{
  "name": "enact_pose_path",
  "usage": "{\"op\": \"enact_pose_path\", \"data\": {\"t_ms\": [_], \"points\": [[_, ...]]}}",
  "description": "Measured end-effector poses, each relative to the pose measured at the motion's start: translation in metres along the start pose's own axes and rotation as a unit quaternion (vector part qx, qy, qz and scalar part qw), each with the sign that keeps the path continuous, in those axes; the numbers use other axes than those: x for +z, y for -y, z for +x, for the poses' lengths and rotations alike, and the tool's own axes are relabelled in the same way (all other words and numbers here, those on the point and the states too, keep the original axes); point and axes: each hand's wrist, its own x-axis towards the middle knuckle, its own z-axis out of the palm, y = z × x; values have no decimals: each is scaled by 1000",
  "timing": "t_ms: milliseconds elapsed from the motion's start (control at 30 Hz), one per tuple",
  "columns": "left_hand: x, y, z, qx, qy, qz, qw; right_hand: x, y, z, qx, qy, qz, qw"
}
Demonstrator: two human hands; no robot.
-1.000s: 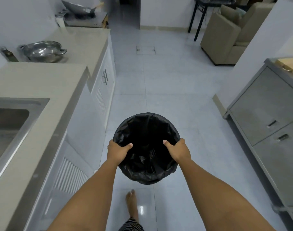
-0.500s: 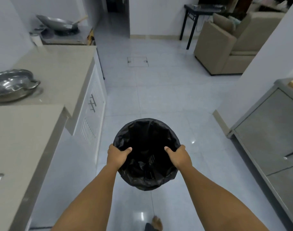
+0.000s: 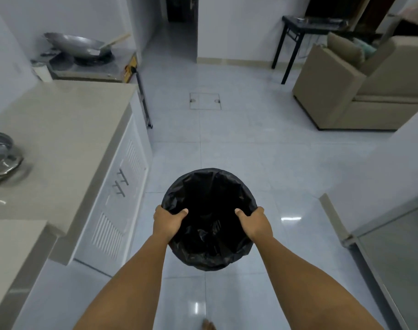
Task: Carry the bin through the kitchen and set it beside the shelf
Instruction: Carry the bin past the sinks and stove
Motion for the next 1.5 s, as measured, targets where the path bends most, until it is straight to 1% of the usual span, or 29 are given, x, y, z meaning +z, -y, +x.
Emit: {"op": "enact_pose_path", "data": {"t_ms": [267, 467, 567, 733, 867, 1033, 1100, 1167, 1233, 1400, 1500], "points": [[29, -71, 112, -11, -1, -6, 1000, -7, 79, 116, -10, 5, -7, 1000], [40, -136, 221, -21, -10, -8, 1000, 6, 160, 216, -9, 6, 2, 1000], [40, -172, 280, -18, -2, -6, 1000, 12, 203, 263, 2, 7, 3, 1000], [39, -238, 360, -6, -18, 5, 1000, 18, 275, 334, 7, 9, 14, 1000], [45, -282, 418, 4, -4, 5, 1000, 19, 320, 390, 2, 9, 13, 1000], [61, -321, 509, 11, 4, 2, 1000, 22, 374, 472, -1, 10, 2, 1000], [71, -328, 555, 6, 2, 2, 1000, 23, 396, 507, 3, 13, -2, 1000], [77, -345, 583, 2, -9, -1, 1000, 22, 420, 539, 2, 23, -8, 1000], [83, -369, 616, -18, -19, -1, 1000, 19, 448, 575, 2, 33, -15, 999], [97, -440, 676, -20, -28, -2, 999, 10, 510, 652, -2, 32, -24, 999], [105, -471, 716, -34, -32, -4, 999, 11, 543, 694, -5, 40, -29, 999]]}}
